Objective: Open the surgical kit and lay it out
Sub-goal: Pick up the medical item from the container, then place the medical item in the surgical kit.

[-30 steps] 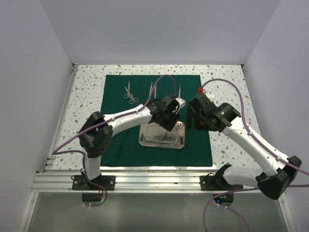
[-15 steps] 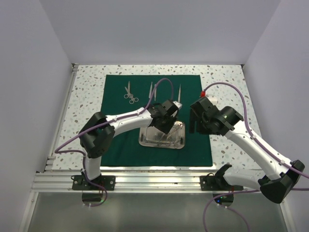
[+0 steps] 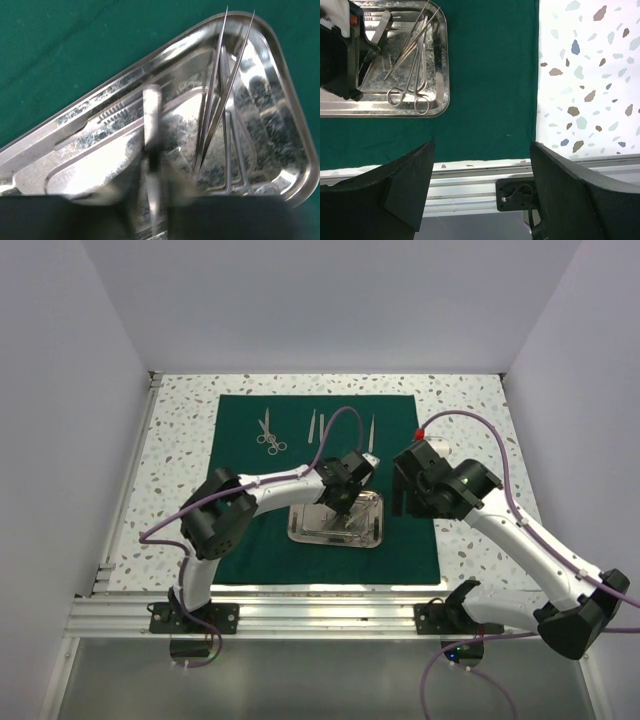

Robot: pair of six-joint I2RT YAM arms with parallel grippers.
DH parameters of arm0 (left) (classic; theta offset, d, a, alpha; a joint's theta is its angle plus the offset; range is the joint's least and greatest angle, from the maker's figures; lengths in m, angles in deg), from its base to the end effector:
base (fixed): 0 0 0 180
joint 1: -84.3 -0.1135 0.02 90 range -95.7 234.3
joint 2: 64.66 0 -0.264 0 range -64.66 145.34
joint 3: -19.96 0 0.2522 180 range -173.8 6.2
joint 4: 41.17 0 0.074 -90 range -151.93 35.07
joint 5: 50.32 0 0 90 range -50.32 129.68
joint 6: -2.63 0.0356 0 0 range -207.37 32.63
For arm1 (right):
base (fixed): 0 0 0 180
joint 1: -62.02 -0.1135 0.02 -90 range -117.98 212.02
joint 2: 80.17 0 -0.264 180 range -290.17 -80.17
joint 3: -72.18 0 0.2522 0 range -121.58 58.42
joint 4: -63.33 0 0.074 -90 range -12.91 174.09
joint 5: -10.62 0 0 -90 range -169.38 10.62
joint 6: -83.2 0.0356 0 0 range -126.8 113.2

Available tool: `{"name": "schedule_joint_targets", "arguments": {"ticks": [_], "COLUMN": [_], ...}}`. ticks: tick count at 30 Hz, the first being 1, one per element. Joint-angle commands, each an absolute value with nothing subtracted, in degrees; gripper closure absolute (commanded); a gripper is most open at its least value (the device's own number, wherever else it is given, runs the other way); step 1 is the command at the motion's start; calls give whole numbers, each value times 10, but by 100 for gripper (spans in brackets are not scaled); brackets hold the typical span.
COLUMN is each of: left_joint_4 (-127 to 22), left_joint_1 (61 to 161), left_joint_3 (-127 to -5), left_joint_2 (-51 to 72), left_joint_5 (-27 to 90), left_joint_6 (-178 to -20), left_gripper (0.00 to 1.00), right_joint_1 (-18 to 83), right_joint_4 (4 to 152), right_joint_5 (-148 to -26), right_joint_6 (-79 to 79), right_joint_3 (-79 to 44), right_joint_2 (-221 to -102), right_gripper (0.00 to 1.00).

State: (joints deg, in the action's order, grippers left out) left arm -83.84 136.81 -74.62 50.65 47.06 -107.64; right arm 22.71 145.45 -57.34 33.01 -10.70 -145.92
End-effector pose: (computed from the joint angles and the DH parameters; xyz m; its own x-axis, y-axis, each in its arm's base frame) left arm 0.2578 -0.3286 0.1652 -0.7710 0.4406 -0.4598 0.5168 0.8548 -0.0474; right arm 0.1615 0.1150 0.3315 -0.8360 0.0825 -0.5425 0.0921 0.9957 0.0094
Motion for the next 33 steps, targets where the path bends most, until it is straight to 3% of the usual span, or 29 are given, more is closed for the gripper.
{"name": "schedule_joint_targets", "arguments": {"ticks": [1,2,9,16,25,33], "left_joint_4": [-828,-827,-873,-873,-780,-620], "left_joint_1": [1364,1363,1354,1263,1219,1178], "left_joint_3": [-740,-740,-771,-909,-1161,-1226], "left_joint_2": [543,544,499,496,707,854], "left_joint_5": [448,439,405,362,314,206], "left_joint_6": [-1078,-1076,-1060,-1061,-1130,-1266], "left_gripper": [91,100,100,100,100,98], "right_joint_1": [229,228,229,229,228,228], "right_joint_4": [1464,1464,1471,1465,1459,1450], "right_joint_5": [-553,-550,-535,-532,-566,-571], "right_joint_6": [335,334,335,361,392,397], "right_joint_3": [-112,-112,-120,-102,-78,-69], "right_joint_2": [-1466,-1467,-1471,-1462,-1463,-1467], "right_gripper": [20,20,19,19,20,20]}}
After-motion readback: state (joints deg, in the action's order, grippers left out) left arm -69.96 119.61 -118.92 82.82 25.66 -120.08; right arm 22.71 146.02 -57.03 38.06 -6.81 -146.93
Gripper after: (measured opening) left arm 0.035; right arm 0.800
